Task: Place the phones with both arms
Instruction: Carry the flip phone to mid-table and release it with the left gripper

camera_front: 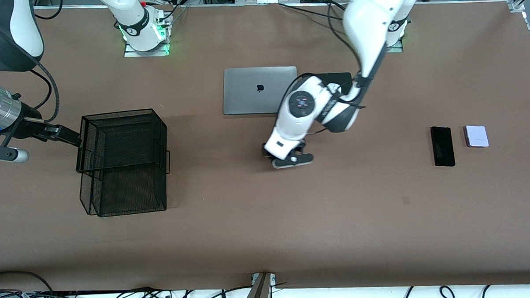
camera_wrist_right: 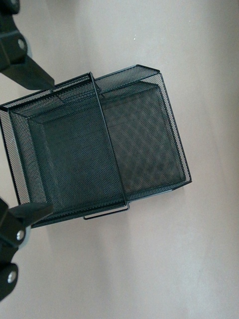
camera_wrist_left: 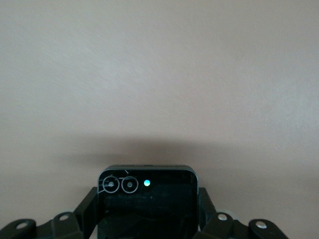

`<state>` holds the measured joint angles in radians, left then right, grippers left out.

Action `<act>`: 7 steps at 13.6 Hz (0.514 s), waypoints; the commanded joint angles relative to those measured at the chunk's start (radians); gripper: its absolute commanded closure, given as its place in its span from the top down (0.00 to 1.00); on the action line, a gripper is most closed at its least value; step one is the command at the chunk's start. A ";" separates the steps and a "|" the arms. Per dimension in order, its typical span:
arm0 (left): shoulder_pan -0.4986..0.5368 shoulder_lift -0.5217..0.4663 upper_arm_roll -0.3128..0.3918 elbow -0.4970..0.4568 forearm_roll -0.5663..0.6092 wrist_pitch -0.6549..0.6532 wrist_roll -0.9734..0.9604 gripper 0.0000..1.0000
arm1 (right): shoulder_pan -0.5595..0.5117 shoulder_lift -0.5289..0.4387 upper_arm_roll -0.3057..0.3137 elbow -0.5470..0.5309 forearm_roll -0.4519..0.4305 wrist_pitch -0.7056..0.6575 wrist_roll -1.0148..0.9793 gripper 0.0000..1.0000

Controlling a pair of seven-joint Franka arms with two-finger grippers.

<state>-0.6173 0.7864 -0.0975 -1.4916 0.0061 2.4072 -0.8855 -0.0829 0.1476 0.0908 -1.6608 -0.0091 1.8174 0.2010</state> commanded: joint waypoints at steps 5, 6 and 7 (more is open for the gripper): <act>-0.185 0.191 0.193 0.212 0.008 -0.017 -0.136 0.00 | -0.009 -0.005 0.006 0.007 0.006 -0.015 -0.002 1.00; -0.185 0.191 0.193 0.214 0.006 -0.017 -0.136 0.26 | -0.009 -0.005 0.006 0.007 0.006 -0.015 -0.002 1.00; -0.183 0.191 0.194 0.215 0.008 -0.017 -0.135 0.82 | -0.009 -0.006 0.004 0.007 0.006 -0.015 -0.002 1.00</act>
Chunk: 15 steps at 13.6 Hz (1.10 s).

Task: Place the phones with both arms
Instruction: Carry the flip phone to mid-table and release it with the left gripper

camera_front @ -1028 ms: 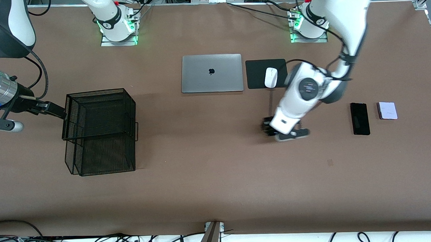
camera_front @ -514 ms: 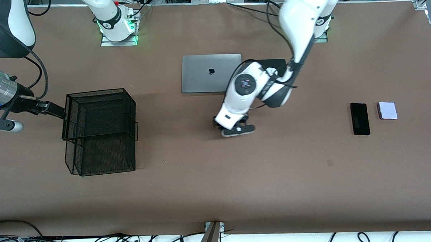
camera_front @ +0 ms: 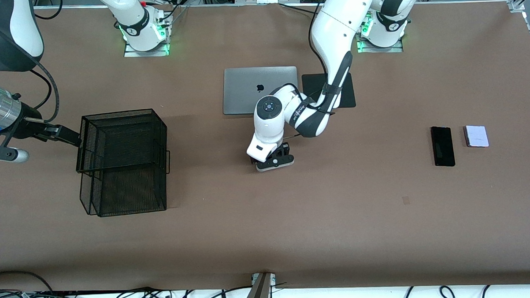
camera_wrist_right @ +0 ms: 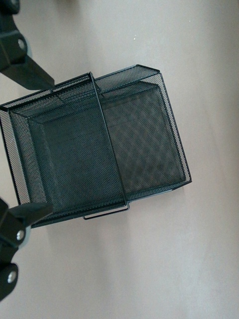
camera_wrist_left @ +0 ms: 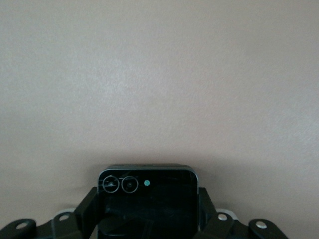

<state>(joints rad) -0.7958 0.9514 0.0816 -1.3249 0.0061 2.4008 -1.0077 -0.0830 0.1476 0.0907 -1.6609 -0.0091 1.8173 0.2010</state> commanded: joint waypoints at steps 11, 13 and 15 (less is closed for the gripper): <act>0.089 -0.210 0.037 -0.113 0.009 -0.181 0.147 1.00 | 0.000 -0.016 0.009 0.007 0.006 -0.090 0.003 1.00; 0.125 -0.293 0.037 -0.236 0.009 -0.180 0.254 1.00 | 0.002 -0.011 0.093 0.007 0.035 -0.131 0.014 1.00; 0.183 -0.373 0.037 -0.356 0.009 -0.170 0.381 1.00 | 0.037 0.016 0.133 0.009 0.057 -0.095 0.021 1.00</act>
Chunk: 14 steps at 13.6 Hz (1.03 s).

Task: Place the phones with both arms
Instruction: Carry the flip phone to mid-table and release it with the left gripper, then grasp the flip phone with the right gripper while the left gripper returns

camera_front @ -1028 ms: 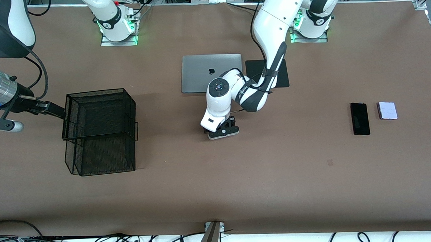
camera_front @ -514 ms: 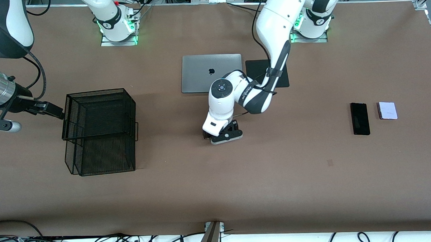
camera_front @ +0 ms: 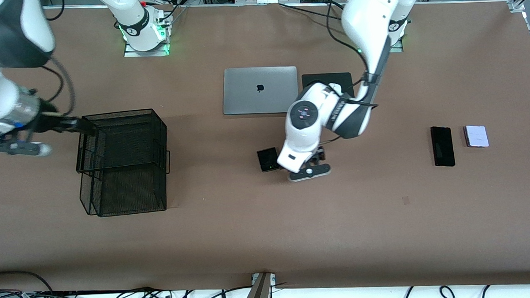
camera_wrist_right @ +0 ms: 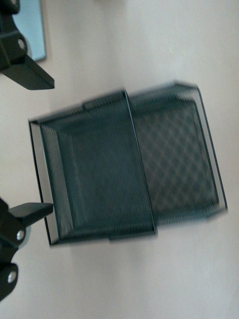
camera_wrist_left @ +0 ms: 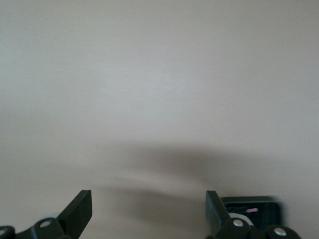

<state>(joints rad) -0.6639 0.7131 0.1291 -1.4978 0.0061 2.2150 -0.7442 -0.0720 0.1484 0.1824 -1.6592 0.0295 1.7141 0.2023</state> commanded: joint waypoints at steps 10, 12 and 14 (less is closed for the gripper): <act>0.420 -0.383 -0.011 -0.488 0.011 0.011 0.696 1.00 | 0.483 0.431 0.037 0.263 -0.083 0.272 0.353 1.00; 0.489 -0.386 -0.009 -0.495 0.012 0.015 0.813 1.00 | 0.527 0.506 0.037 0.276 -0.121 0.358 0.378 1.00; 0.572 -0.386 -0.011 -0.496 0.012 0.022 0.948 1.00 | 0.557 0.568 0.037 0.276 -0.123 0.441 0.379 1.00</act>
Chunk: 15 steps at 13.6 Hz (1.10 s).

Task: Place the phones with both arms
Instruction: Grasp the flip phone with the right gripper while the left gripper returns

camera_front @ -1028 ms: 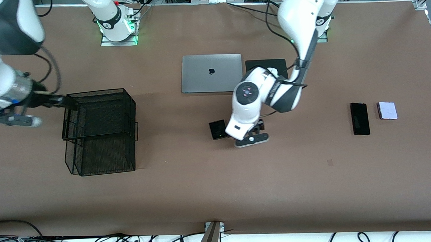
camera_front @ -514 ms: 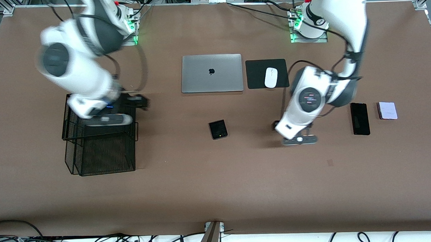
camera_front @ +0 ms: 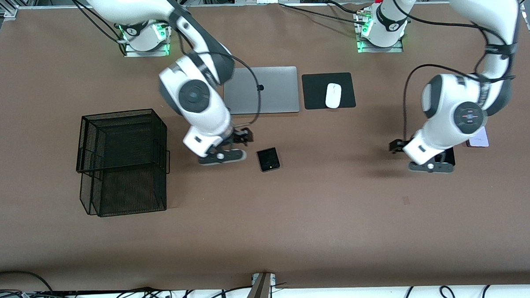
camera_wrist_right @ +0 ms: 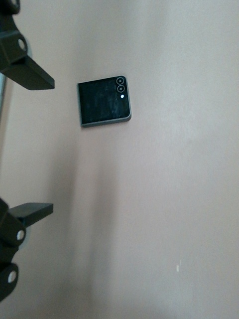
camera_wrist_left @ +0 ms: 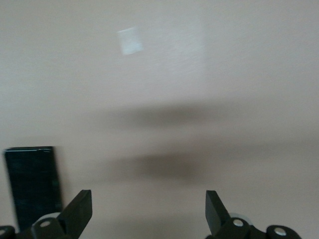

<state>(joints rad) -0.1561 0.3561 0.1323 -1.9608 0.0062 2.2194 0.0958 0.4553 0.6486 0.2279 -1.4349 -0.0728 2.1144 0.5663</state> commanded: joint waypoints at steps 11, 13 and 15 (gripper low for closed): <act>0.332 0.001 -0.019 -0.292 0.006 0.483 0.318 1.00 | 0.183 0.255 -0.082 0.054 -0.096 0.320 0.130 1.00; 0.352 0.041 -0.025 -0.322 -0.002 0.577 0.320 1.00 | 0.193 0.269 -0.088 0.073 -0.096 0.326 0.132 1.00; 0.389 0.058 -0.058 -0.325 -0.029 0.599 0.317 1.00 | 0.216 0.292 -0.113 0.106 -0.096 0.328 0.133 1.00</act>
<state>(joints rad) 0.1935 0.4065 0.1161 -2.2800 0.0045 2.7924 0.3957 0.6412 0.9039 0.1413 -1.3877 -0.1475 2.4408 0.6704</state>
